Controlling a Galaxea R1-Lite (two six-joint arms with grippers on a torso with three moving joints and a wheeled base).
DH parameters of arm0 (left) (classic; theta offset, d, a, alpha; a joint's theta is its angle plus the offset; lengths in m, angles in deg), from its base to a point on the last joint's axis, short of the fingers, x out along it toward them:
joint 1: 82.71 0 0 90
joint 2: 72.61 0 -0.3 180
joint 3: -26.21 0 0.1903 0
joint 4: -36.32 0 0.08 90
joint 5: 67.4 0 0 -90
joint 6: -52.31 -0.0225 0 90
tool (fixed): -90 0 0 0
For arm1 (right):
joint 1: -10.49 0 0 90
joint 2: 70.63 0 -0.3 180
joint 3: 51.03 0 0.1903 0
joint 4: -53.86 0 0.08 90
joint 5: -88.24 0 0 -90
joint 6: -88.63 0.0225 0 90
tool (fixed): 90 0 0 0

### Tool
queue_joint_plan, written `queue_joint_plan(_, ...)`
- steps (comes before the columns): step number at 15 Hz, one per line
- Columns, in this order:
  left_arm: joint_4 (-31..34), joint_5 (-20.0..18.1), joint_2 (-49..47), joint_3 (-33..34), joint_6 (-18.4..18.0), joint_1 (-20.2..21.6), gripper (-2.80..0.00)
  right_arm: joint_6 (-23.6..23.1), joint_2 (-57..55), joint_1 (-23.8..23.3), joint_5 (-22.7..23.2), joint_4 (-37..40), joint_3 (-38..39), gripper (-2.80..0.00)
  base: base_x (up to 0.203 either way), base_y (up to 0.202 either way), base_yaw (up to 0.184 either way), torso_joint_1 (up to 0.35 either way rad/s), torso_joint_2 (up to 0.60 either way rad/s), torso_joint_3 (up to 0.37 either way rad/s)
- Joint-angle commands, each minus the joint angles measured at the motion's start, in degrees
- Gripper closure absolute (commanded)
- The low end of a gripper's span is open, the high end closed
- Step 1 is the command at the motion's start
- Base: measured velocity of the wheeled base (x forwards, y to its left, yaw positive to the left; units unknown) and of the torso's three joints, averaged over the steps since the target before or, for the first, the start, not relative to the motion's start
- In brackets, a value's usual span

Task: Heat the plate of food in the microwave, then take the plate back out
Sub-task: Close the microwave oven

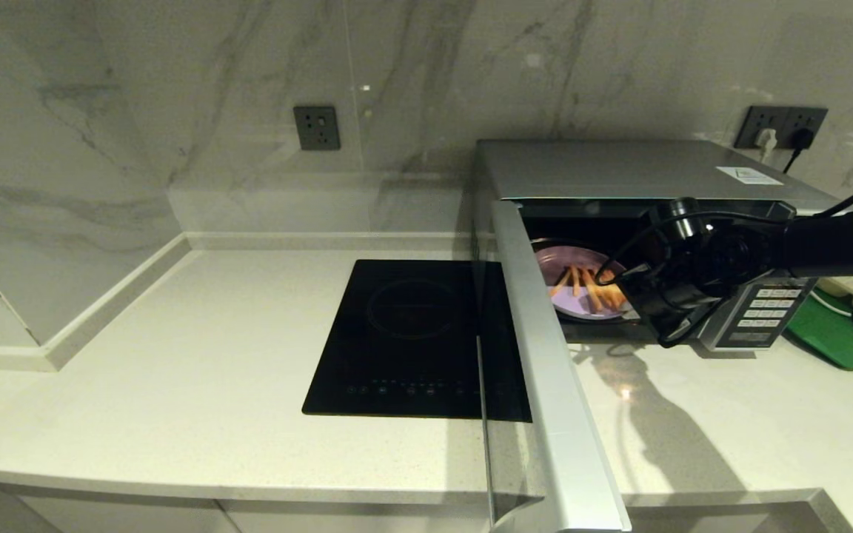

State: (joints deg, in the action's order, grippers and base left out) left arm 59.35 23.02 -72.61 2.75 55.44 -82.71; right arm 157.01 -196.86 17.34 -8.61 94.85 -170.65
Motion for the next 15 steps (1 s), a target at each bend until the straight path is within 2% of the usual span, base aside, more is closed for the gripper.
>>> queue_joint_plan(1,-0.1,0.0,0.0,0.0,0.0,0.0,0.0,0.3,0.2,-0.1,-0.1,0.0,-0.7,0.0,0.0,0.0,0.0,0.0,0.0,0.0)
queue_joint_plan(3,-0.1,0.0,0.0,0.0,0.0,0.0,0.0,0.4,-0.1,-0.1,-1.2,0.0,-1.2,0.0,0.0,0.0,0.0,0.0,0.0,0.0)
queue_joint_plan(15,-0.1,0.0,0.0,0.0,0.0,0.0,0.0,0.0,-0.7,0.0,-1.3,0.0,-1.7,0.0,0.0,0.0,0.0,0.0,0.0,0.0)
